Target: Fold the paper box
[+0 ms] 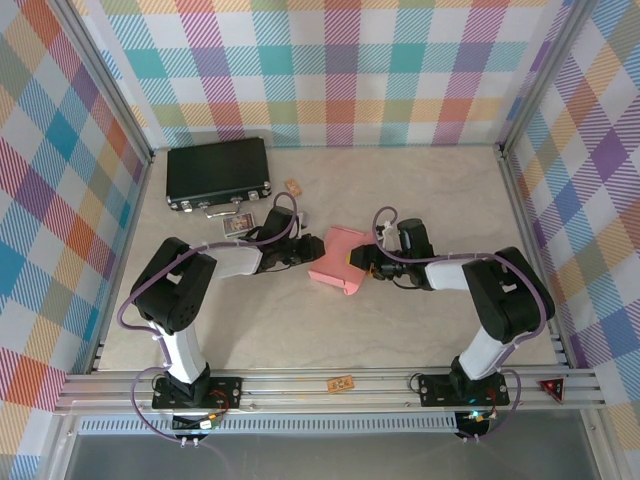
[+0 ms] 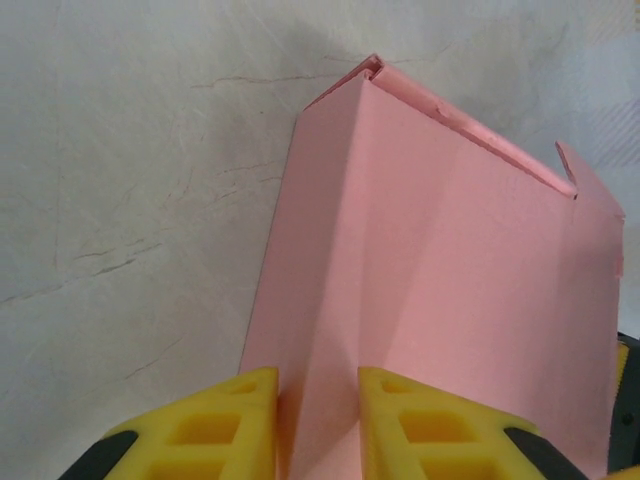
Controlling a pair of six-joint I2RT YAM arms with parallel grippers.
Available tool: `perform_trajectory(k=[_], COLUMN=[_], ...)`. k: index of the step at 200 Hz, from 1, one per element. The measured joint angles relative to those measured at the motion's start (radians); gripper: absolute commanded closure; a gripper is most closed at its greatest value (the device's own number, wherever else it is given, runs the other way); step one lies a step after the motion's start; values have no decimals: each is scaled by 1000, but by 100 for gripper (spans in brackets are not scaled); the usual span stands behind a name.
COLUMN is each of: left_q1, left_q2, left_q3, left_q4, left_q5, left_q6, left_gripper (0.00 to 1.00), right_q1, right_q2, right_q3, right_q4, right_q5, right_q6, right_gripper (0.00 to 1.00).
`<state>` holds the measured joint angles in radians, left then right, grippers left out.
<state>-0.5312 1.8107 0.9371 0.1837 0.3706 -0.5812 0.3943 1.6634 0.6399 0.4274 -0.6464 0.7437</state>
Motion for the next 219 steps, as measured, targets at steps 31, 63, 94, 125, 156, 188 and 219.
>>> perform_trajectory(k=[31,63,94,125,156,188,219], left_q1=[5,13,17,15,21,37,42], left_q2=[0,0,0,13,40,46,47], left_q3=[-13,-31,-51,-76,-84,-82,-65], left_q4=[30,64,100,107,119,126,97], left_q5=[3,4,7,33,53,74,71], left_q6=[-18,-35,-48,-58,-63,-70,-71], left_gripper=[74,74,74,74,74,74,73], right_q1=[0,-1,-1,5,21,34,38], right_q2=[-34,-38,-38,-37,-21,-17,-39], right_q3=[33,88,138,193,233,255,283], right_q4=[-35,-80,-108,-119,-145,-185,-251], right_q5=[0,-2,-9,-25,-40,-40,-23], right_q6=[-8,-27,-46,-57,-72,-83,-114], right_gripper=[48,48,48,47,47,47,47])
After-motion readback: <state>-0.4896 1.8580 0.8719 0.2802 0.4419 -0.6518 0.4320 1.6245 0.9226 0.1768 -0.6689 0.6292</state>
